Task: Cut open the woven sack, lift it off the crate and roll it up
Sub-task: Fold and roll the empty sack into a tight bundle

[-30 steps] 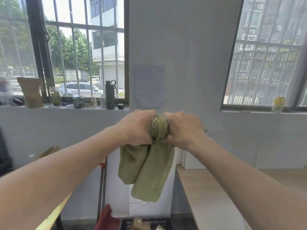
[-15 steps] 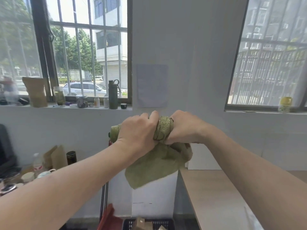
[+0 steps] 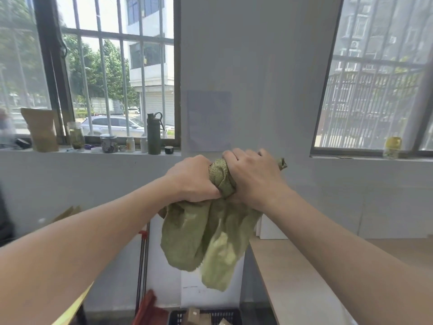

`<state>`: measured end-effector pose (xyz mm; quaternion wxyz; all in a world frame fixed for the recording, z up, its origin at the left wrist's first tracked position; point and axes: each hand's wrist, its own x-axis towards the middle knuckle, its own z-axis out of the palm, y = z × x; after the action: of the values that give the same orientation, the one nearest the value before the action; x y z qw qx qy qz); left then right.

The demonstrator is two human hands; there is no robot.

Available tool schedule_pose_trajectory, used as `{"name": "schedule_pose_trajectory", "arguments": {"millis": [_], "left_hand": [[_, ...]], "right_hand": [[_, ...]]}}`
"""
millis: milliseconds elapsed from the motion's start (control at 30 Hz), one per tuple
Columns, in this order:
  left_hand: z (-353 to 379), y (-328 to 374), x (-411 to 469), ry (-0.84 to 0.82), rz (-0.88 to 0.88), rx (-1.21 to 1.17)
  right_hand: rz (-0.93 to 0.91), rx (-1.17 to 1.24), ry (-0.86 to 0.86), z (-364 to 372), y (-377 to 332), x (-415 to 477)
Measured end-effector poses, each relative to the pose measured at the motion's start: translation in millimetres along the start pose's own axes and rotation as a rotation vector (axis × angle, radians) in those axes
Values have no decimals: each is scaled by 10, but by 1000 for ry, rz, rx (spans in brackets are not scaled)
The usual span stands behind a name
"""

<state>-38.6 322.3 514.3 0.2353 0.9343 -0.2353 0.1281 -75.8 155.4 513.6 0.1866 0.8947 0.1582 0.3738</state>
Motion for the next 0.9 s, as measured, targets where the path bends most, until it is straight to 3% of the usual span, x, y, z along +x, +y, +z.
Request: {"name": "schedule_pose_trajectory", "arguments": {"millis": [133, 233, 567, 733, 900], "left_hand": [[-32, -12, -23, -163, -13, -190], [-75, 11, -81, -164, 57, -74], [-17, 131, -342, 210, 299, 601], [158, 70, -381, 449, 384, 771], [167, 59, -391, 368, 322, 746]], "right_hand": [[24, 19, 80, 58, -17, -18], [94, 136, 1, 85, -46, -70], [413, 544, -366, -25, -34, -49], [489, 769, -524, -39, 10, -42], [380, 728, -495, 4, -6, -130]]}}
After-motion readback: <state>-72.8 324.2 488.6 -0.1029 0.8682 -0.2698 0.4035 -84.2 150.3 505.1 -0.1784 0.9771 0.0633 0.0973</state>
